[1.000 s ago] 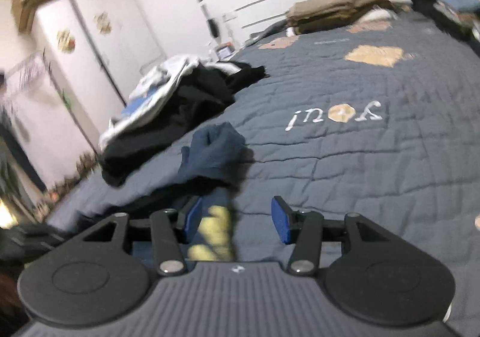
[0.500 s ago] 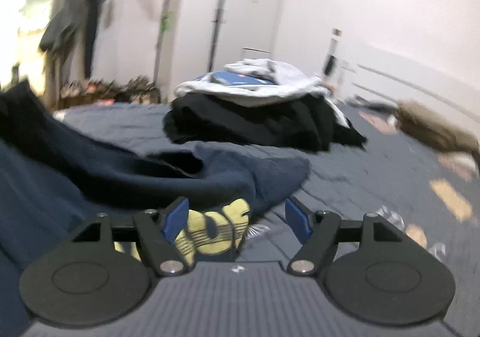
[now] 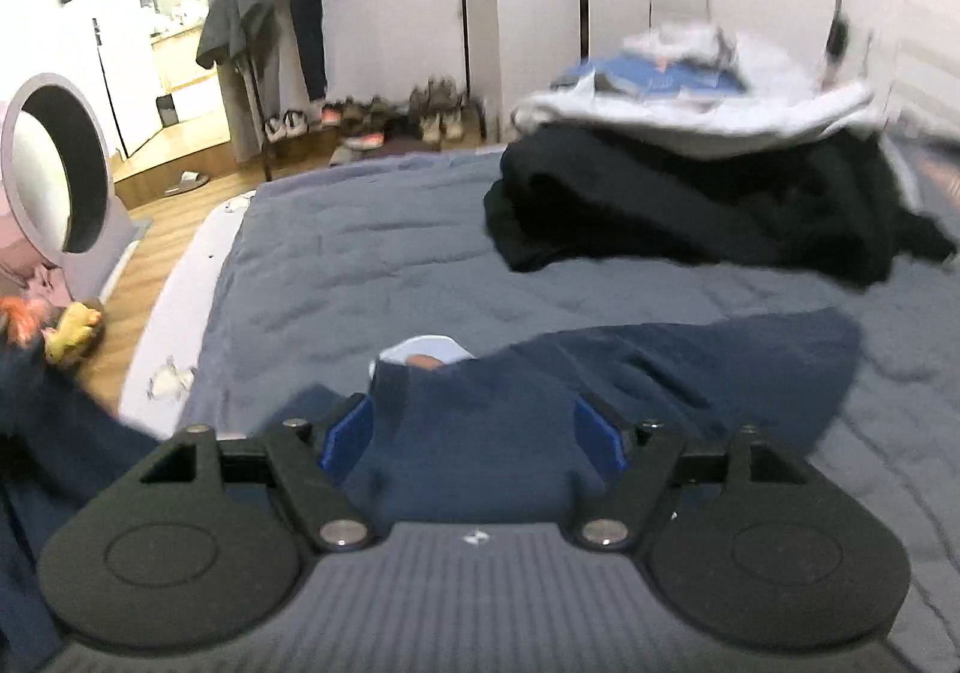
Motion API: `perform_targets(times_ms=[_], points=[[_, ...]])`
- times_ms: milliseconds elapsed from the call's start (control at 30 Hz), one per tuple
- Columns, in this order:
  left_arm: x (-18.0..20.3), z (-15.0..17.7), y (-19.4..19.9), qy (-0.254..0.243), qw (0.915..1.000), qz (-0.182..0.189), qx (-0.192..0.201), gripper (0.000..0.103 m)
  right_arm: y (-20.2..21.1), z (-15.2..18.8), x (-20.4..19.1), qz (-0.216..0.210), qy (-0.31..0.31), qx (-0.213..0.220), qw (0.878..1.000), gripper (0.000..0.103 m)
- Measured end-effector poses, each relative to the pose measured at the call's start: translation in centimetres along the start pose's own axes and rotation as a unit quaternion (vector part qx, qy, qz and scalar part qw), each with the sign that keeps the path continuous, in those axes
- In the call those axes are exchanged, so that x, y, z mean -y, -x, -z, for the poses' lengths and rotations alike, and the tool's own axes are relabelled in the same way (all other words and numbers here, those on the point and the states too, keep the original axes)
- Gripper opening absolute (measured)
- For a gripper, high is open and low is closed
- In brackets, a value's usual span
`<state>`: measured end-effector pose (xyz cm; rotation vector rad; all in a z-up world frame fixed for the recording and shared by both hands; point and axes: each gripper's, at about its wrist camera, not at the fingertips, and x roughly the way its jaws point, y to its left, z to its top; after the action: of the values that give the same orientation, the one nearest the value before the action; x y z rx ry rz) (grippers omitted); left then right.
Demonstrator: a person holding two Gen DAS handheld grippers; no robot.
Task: Fold clothes
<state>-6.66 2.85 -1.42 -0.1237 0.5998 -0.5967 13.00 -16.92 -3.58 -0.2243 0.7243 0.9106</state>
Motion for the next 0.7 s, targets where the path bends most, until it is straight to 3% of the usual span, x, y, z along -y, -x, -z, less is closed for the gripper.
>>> perform_targets(times_ms=[133, 267, 333, 400, 467, 567, 700], points=[[-0.4, 0.4, -0.3, 0.008, 0.9999, 0.009, 0.005, 0.004, -4.4, -2.4, -0.8, -0.033, -0.058, -0.066, 0.996, 0.08], [-0.5, 0.5, -0.2, 0.011, 0.9997, 0.02, 0.009, 0.004, -8.4, -2.8, -2.9, -0.018, -0.026, -0.106, 0.994, 0.08], [-0.6, 0.5, -0.2, 0.015, 0.9996, 0.024, 0.009, 0.004, -10.2, -2.5, -3.4, 0.014, -0.015, -0.132, 0.991, 0.077], [-0.7, 0.5, -0.4, 0.015, 0.9997, 0.019, 0.004, 0.004, -11.4, -2.1, -2.5, 0.036, -0.035, -0.144, 0.988, 0.061], [-0.7, 0.5, -0.5, 0.015, 0.9998, 0.012, -0.001, 0.004, -11.8, -1.8, -1.7, 0.049, -0.066, -0.15, 0.985, 0.005], [-0.6, 0.5, -0.7, 0.014, 0.9999, -0.006, -0.006, 0.004, -9.7, -1.4, 0.0, 0.057, -0.129, -0.107, 0.984, 0.003], [-0.5, 0.3, -0.5, 0.014, 0.9994, -0.033, 0.0, 0.004, -3.7, -1.7, 1.1, 0.085, -0.188, -0.012, 0.978, 0.003]])
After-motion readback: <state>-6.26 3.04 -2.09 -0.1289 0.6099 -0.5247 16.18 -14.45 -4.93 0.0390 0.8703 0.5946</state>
